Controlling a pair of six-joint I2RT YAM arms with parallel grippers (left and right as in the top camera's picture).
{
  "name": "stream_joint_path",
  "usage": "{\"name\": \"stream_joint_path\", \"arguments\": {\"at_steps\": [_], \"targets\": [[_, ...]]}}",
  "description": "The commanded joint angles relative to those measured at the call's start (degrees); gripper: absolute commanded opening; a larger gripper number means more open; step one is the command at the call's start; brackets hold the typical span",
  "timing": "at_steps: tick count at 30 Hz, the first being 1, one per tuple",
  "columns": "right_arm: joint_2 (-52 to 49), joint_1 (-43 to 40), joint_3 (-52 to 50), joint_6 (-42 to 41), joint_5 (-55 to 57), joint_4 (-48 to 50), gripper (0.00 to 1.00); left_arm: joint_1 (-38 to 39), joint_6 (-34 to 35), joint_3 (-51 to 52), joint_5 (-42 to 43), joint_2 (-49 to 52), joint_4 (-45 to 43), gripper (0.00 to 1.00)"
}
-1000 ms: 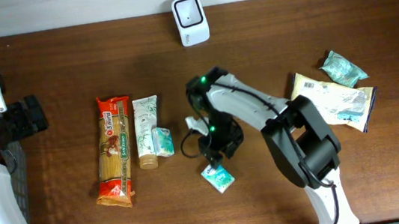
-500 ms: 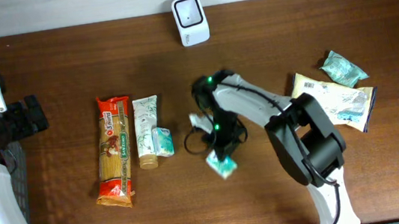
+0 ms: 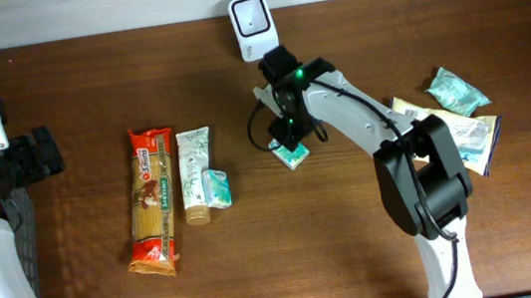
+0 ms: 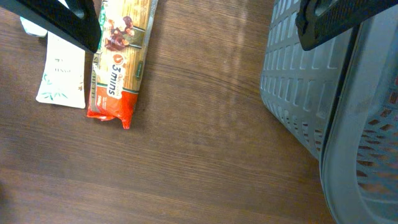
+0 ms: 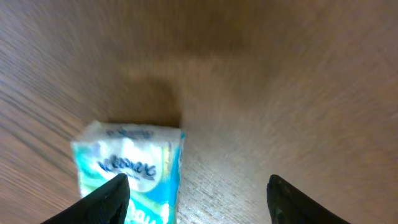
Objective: Scan the item barcode
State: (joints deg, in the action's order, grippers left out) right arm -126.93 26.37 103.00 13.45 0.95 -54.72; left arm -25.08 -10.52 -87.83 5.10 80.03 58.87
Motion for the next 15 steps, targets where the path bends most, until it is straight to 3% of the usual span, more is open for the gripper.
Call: {"name": "stream_joint_path", "arguments": {"at_steps": [1, 3, 6, 10, 15], "targets": [[-0.1, 0.3, 5.2, -4.5, -4.0, 1.9, 0.59, 0.1, -0.9, 0.0, 0.0, -0.3, -0.1, 0.99], [-0.1, 0.7, 5.3, -8.1, -7.1, 3.9, 0.43, 0.1, -0.9, 0.0, 0.0, -0.3, -0.1, 0.99], [-0.9, 1.8, 4.6, -16.0, -10.9, 4.9, 0.28, 0.1, -0.9, 0.0, 0.0, -0.3, -0.1, 0.99], [-3.8, 2.2, 4.5, -27.0, -11.1, 4.9, 0.26, 0.1, -0.9, 0.0, 0.0, -0.3, -0.1, 0.99], [-5.6, 2.2, 4.4, -29.9, -17.3, 2.0, 0.28, 0.1, -0.9, 0.0, 0.0, -0.3, -0.1, 0.99]]}}
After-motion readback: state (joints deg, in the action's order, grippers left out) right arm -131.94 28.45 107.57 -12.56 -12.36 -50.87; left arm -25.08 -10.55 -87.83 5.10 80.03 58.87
